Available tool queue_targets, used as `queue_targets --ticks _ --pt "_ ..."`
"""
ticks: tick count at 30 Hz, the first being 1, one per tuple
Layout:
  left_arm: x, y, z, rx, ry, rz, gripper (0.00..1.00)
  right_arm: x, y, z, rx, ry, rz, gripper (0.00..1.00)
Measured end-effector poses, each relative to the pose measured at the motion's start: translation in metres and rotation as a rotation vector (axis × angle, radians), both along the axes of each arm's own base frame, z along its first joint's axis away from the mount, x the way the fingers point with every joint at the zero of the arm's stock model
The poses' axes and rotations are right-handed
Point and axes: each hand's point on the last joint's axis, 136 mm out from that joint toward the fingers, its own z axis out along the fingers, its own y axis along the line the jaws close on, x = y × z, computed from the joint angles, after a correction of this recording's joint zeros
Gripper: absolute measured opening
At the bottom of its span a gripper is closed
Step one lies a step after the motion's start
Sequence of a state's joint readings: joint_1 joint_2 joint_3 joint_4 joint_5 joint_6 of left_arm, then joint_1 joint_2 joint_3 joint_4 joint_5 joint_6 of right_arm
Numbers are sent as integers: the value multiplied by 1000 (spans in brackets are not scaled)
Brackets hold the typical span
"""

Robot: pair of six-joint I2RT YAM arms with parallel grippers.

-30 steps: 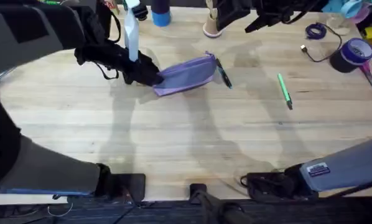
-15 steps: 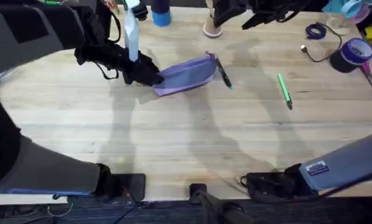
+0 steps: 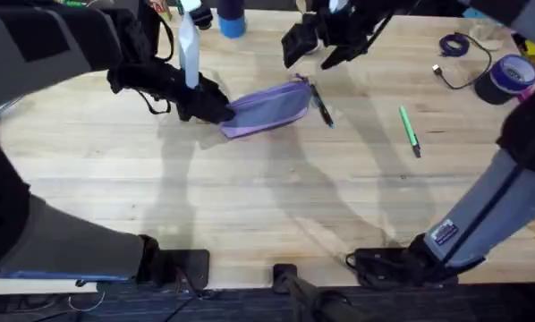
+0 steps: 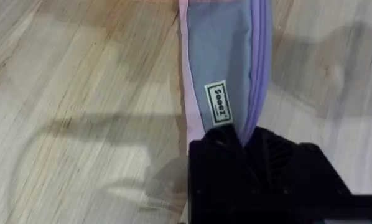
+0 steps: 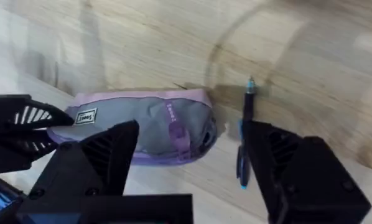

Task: Unzip the bag, pick up the pens from the table one at a time and place them inside, then zip the bag closed.

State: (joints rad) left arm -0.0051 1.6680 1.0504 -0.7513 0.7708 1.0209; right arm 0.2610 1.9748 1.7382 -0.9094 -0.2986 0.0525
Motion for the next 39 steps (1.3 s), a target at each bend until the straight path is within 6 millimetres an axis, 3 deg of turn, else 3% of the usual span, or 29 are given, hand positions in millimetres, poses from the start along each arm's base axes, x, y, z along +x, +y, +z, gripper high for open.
queue_targets --ticks 12,22,31,39 --pt "0 0 0 0 0 0 42 -11 10 -35 -21 113 10 964" --pt "0 0 0 0 1 0 42 -12 9 -35 -20 118 6 572" --pt "0 0 0 0 2 0 43 -9 5 -36 -37 108 -5 49" --pt "-1 0 0 0 3 0 43 -8 4 -36 -38 103 0 29"
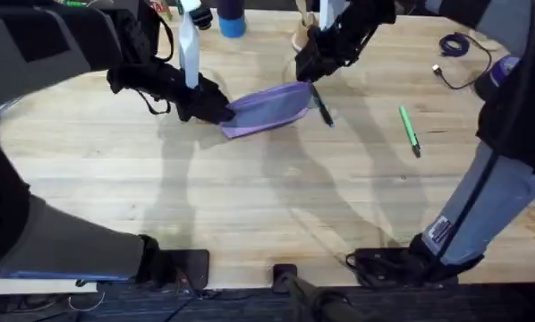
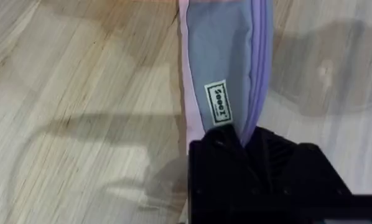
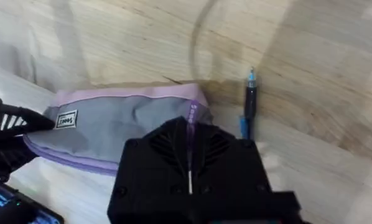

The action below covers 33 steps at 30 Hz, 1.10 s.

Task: Unzip the bag, pick up the pens from the table one at a time and place them inside, then zip the bag closed.

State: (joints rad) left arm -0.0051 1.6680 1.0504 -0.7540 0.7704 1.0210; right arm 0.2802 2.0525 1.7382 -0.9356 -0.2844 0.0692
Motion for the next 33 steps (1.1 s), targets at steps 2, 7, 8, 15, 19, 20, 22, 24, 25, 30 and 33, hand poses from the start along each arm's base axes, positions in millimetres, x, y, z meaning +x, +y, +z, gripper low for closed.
queue_targets --ticks 2,7,8,15,19,20,22,24,25,30,33 --pt "0 0 0 0 0 0 43 0 0 0 0 -1 2 29" --pt "0 0 0 0 0 0 43 0 0 0 -1 -1 3 31" --pt "0 0 0 0 0 0 43 0 0 0 -1 -2 6 31" --pt "-1 0 0 0 6 1 43 -3 -1 9 1 -17 17 31" --pt "-2 0 0 1 9 1 43 -4 -1 19 5 -32 17 33" --pt "-2 1 -1 1 9 2 43 -4 -1 21 6 -39 17 33" --pt "0 0 0 1 1 1 43 -5 -1 39 19 -77 18 33" --pt "0 0 0 1 1 2 43 -5 -1 46 24 -94 18 34" --pt "0 0 0 1 1 2 43 -6 0 49 28 -101 20 34" --pt "0 0 0 0 2 1 42 -10 1 48 27 -84 23 34" --pt "0 0 0 0 2 1 42 -14 0 47 25 -68 24 34"
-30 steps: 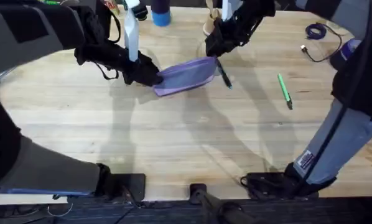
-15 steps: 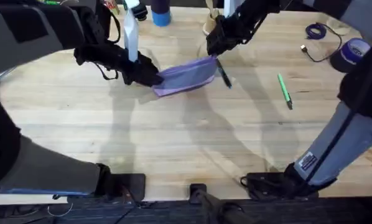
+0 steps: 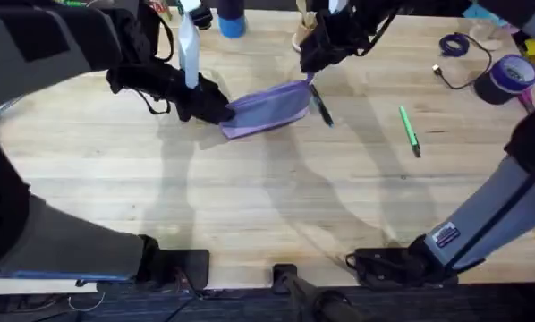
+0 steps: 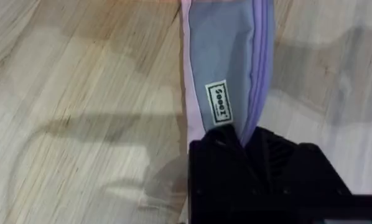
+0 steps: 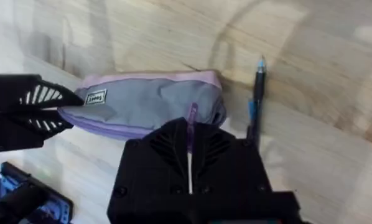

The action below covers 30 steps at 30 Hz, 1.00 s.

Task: Unzip the bag, pick up the pens from the table one at a time and place them inside, then zip the bag closed.

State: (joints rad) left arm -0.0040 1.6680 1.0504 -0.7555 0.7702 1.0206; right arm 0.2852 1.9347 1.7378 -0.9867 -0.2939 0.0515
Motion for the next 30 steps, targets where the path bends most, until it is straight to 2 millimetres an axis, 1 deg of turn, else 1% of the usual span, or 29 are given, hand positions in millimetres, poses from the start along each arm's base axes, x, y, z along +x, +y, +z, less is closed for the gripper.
queue_targets --ticks 2,5,9,14,19,20,30 --pt "0 0 0 0 0 0 42 -3 1 0 7 15 3 34" --pt "0 0 0 0 0 0 42 -8 8 2 39 29 19 34" --pt "0 0 0 0 0 0 42 -16 27 4 71 36 63 34" --pt "0 0 0 0 1 0 42 -32 61 6 92 33 148 34" --pt "0 0 0 0 1 0 43 -42 92 10 118 4 213 34" --pt "0 0 0 1 0 0 43 -43 105 13 134 -14 226 34" --pt "0 1 -1 4 0 1 43 -54 133 16 156 -29 248 34"
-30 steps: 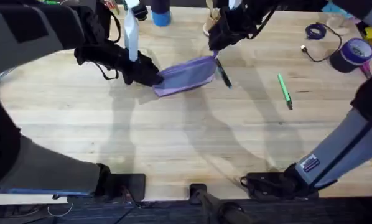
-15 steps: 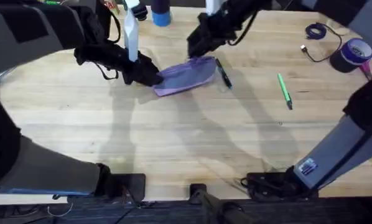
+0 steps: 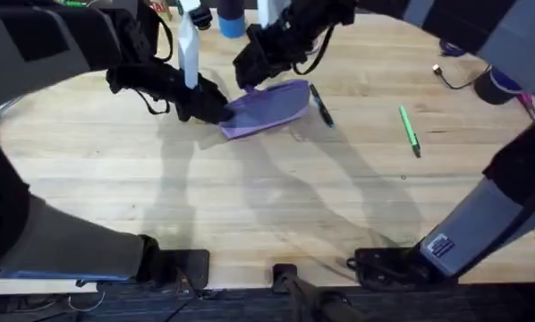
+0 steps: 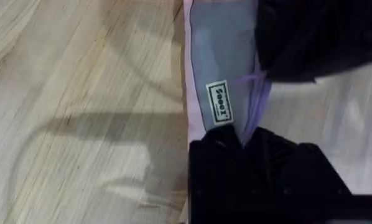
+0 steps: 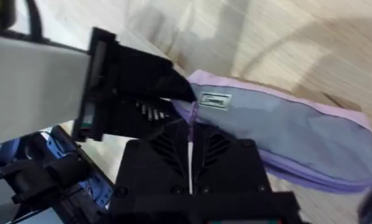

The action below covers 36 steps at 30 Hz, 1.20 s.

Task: Unzip the bag, pick up the pens from the table one at a time and place them inside, then zip the bag closed.

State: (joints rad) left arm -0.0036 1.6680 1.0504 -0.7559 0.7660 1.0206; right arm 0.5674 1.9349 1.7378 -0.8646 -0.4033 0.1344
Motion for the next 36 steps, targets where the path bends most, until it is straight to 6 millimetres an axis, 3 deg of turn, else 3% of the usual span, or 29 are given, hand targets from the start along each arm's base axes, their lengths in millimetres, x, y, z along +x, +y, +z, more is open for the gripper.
queue_targets --ticks 3,4,6,16,31,36 --pt "0 0 0 0 0 -1 43 -5 14 3 18 -15 21 33" --pt "0 -1 0 -2 -1 -2 43 -16 44 12 81 -31 61 32" --pt "0 -1 0 -1 0 -2 43 -22 51 13 90 -29 75 33" --pt "0 0 0 -3 0 -3 42 -22 51 12 86 -21 61 32" --pt "-1 -1 0 -4 -1 -4 43 -7 -6 1 2 15 42 34" --pt "-1 -1 0 -4 -1 -4 43 -2 -29 19 -44 -67 41 221"
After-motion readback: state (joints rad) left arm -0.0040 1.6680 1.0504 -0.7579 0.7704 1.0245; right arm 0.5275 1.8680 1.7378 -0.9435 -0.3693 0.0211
